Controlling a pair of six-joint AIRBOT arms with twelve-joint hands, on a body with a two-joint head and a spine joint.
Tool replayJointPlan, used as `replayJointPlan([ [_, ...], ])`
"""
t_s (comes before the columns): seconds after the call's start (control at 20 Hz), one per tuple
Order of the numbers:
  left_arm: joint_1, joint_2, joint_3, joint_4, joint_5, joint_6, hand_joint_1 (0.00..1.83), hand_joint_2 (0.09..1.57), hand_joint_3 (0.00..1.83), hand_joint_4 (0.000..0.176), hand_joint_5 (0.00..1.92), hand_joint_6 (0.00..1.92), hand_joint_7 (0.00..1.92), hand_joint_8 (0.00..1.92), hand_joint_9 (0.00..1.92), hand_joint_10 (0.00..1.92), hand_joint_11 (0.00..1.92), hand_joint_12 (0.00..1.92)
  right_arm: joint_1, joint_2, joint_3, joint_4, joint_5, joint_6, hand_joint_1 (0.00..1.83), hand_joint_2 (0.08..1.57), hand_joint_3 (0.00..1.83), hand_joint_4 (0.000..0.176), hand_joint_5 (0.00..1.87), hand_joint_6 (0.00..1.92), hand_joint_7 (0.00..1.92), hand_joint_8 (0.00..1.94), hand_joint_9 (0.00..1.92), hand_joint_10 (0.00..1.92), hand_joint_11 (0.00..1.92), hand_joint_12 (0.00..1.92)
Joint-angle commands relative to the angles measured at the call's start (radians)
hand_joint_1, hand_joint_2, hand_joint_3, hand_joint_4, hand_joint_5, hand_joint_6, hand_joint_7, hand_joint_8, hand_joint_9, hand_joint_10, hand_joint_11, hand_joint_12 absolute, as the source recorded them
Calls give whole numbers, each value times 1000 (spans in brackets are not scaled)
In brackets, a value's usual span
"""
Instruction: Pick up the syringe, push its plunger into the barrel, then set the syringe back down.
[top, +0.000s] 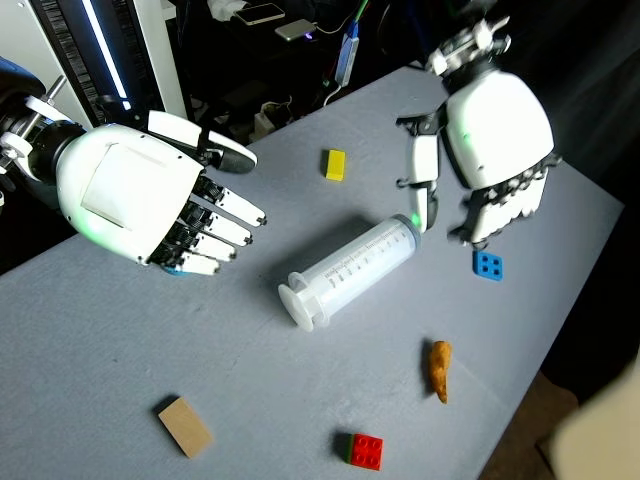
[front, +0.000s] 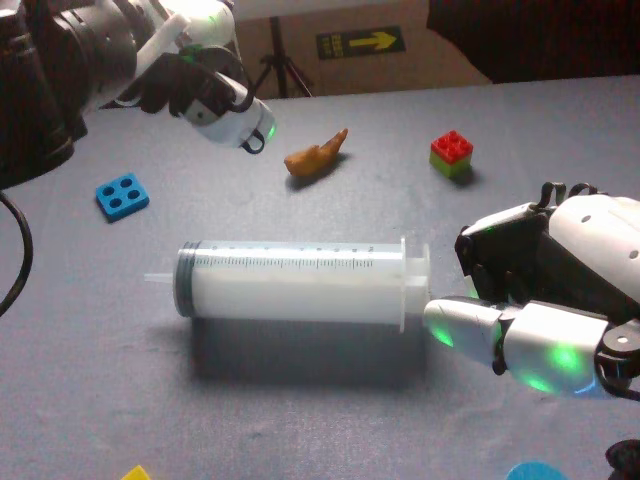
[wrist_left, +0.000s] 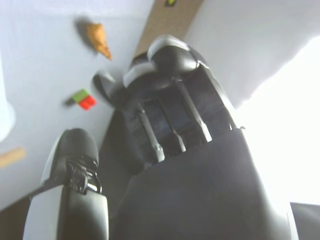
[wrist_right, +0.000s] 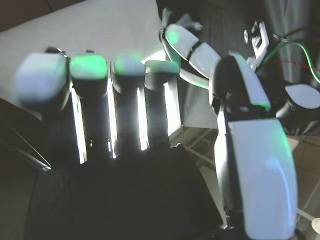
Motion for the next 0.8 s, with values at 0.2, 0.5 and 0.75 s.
replayJointPlan([
  [0.2, -39, 4, -3, 42, 6, 4, 330, 1393, 0, 0, 1323, 1921, 1400, 1921, 1434, 1921, 1492, 1921, 1, 7, -5, -55, 76, 3, 260, 1424, 13, 0, 1300, 1921, 1444, 1941, 1633, 1921, 1856, 1921],
  [0.5, -57, 8, -14, 42, 0, 4, 383, 1433, 3, 0, 1234, 1921, 1359, 1921, 1405, 1921, 1476, 1921, 0, 7, -5, -55, 73, 3, 326, 1463, 0, 0, 1246, 1921, 1405, 1941, 1598, 1921, 1791, 1921],
  [0.75, -58, 13, -23, 42, -3, 4, 382, 1427, 0, 0, 1202, 1921, 1333, 1921, 1381, 1921, 1441, 1921, -3, 7, -5, -59, 70, 3, 327, 1455, 0, 0, 1205, 1921, 1387, 1941, 1558, 1921, 1753, 1921],
])
